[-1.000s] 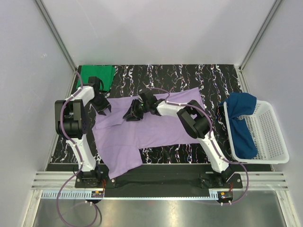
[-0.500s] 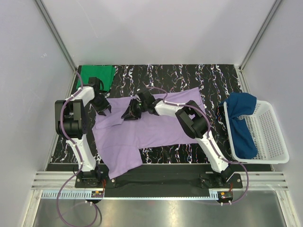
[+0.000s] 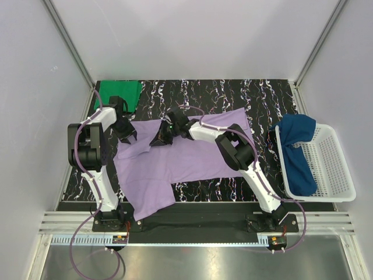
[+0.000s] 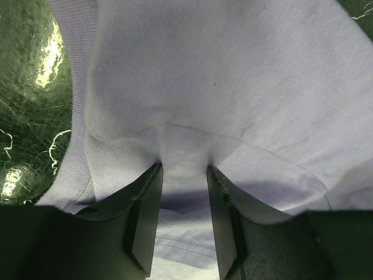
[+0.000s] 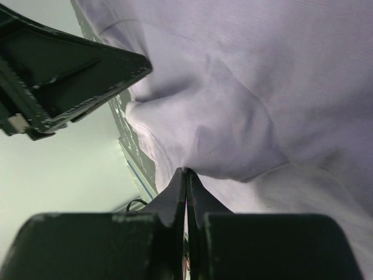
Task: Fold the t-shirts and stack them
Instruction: Fold the tshirt
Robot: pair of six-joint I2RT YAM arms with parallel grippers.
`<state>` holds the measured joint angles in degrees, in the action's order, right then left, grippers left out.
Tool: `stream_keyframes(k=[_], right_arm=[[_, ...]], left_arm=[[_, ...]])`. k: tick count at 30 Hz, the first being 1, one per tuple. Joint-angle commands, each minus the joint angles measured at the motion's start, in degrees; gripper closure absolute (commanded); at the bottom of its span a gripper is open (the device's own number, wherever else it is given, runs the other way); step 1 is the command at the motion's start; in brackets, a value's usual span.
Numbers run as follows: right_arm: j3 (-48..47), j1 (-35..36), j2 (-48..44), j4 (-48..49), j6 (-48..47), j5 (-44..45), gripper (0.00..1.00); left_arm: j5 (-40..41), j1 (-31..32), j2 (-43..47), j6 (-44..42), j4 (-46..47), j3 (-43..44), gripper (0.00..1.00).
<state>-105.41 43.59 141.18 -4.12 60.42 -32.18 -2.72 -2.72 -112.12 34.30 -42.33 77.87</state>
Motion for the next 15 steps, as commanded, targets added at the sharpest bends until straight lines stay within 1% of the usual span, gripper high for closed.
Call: stream_keyframes(k=[1, 6, 11, 15], right_arm=[[-4.3, 0.7, -2.5, -1.8, -1.1, -0.6, 1.0], [-3.8, 0.6, -5.8, -4.9, 1.6, -1.7, 1.0], [-4.6, 0.4, -5.7, -9.3, 6.9, -4.9, 1.0], [-3.1, 0.1, -6.6, -7.1, 10.4, -7.1, 1.0]], left_arm=[[1.1, -0.3, 2.8, -0.4, 1.2, -0.3, 0.58], [1.9, -0.3, 2.9, -0.8, 1.3, -0.4, 0.58], [2.2, -0.2, 3.0, -0.7, 1.6, -1.0, 0.58], [2.5, -0.3, 3.0, -1.2, 1.6, -1.0, 0.58]])
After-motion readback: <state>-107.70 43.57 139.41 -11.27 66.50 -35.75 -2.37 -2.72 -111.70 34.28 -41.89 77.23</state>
